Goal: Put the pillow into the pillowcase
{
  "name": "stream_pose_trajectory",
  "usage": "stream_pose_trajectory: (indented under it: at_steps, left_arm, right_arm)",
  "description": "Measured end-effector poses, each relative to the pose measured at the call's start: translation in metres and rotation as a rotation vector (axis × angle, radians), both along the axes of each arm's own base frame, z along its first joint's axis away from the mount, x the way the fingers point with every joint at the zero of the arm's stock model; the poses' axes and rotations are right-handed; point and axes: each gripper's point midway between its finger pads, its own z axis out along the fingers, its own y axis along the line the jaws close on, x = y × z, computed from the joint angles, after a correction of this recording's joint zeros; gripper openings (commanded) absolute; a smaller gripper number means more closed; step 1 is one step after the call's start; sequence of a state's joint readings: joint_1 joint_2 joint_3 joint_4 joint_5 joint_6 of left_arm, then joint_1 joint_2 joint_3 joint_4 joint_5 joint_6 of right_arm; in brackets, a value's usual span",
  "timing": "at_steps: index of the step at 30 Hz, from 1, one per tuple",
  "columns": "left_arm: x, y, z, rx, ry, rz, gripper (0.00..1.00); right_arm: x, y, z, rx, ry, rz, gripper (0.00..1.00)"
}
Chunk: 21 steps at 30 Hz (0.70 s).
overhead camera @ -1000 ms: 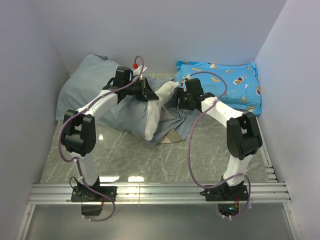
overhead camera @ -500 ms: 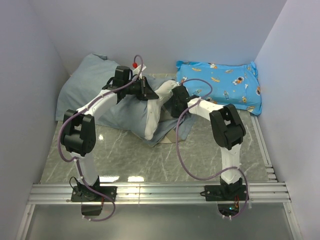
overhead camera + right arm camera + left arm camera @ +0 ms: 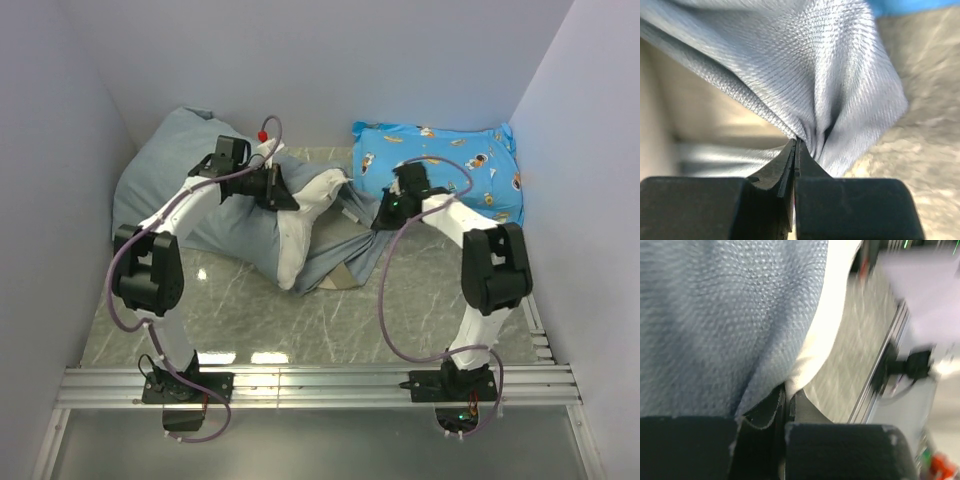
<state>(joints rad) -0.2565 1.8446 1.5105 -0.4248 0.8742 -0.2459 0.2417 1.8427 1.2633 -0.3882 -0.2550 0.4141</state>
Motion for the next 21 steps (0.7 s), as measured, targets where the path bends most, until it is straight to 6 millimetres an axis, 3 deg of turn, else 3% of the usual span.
stream_pose_trajectory:
  at_steps: [4,10,15,21]
  left_arm:
    - [-0.03,0.016,0.001,0.066,-0.114,-0.151,0.0]
    - [-0.064,0.015,-0.018,0.176,-0.222,-0.324,0.0]
    - [-0.067,-0.002,-0.042,0.293,-0.269,-0.395,0.0]
    - [-0.046,-0.031,-0.075,0.378,-0.265,-0.421,0.0]
  right_arm:
    - [0.011,-0.009,0.038,0.176,-0.035,0.002,0.0]
    - [0.007,0.014,0.062,0.371,-0.029,0.067,0.0]
    - [-0.006,0.029,0.089,0.507,-0.061,0.108,0.0]
    - [-0.03,0.037,0.122,0.607,-0.121,0.157,0.0]
